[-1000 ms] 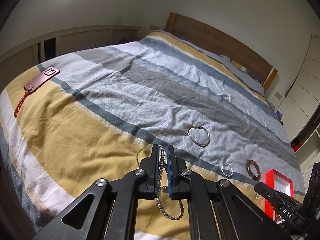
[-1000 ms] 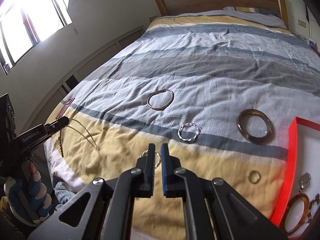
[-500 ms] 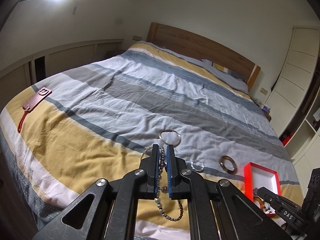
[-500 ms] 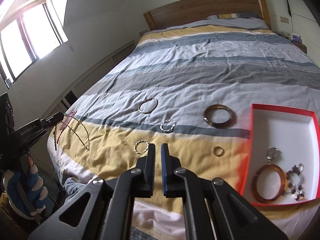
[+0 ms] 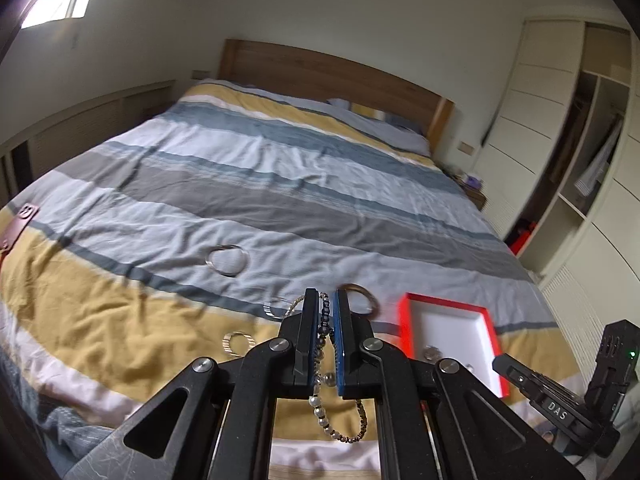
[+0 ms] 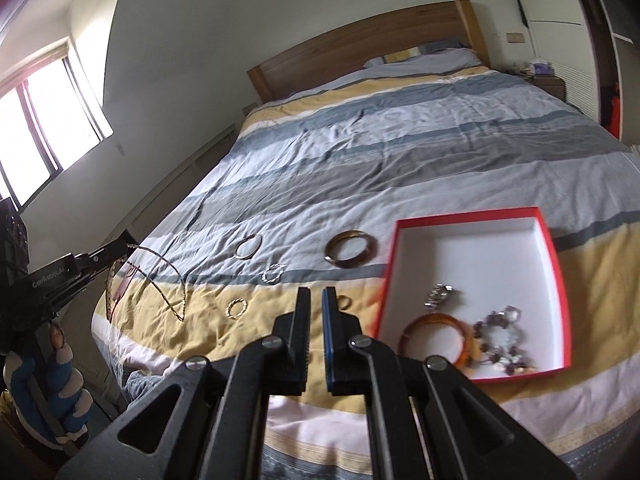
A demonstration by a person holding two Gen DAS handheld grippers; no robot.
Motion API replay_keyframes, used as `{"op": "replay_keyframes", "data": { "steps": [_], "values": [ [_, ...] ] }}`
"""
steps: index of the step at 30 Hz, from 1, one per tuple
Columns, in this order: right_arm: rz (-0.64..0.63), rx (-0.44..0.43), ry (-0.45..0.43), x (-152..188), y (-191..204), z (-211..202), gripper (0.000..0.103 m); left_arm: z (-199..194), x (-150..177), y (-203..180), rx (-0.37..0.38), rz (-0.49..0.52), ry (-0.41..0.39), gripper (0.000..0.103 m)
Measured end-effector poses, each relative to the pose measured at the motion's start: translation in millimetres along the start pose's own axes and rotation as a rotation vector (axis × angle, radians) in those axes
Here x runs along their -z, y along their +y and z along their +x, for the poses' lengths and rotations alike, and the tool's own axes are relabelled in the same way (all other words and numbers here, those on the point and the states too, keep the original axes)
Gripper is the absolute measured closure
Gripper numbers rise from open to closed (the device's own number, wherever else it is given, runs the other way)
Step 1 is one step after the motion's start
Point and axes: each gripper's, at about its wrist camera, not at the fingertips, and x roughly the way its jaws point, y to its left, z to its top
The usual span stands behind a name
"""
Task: Organize jewelry
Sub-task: 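Carry the necklace and twisted bangle over the red box with both grippers, then lower both items into the red box and open both grippers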
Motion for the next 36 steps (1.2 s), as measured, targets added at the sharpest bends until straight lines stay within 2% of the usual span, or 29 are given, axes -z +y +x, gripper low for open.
{"op": "replay_keyframes", "data": {
  "steps": [12,24,32,36],
  "values": [
    [0.117,0.095,-0.035,1.0,-78.6,-29.8,0.098,59.5,23.4,-105.1,0.136,0.149,0.117,0.096],
    [0.152,0.165,-0.038,10.0,-108.2,-45.4,0.098,105.4,42.5,-175.5,0.272,0.239,0.209,0.096],
    [0.189,0.194,-0.025,22.7,-123.7,-49.3,0.098,170.1,93.8,-187.1,0.245,0.303,0.409,0.096],
    [0.201,0.197,-0.011,30.8,-128.1,-49.3,0.098,189.1,111.3,-189.8,0.225,0.321,0.471,0.096]
  ]
}}
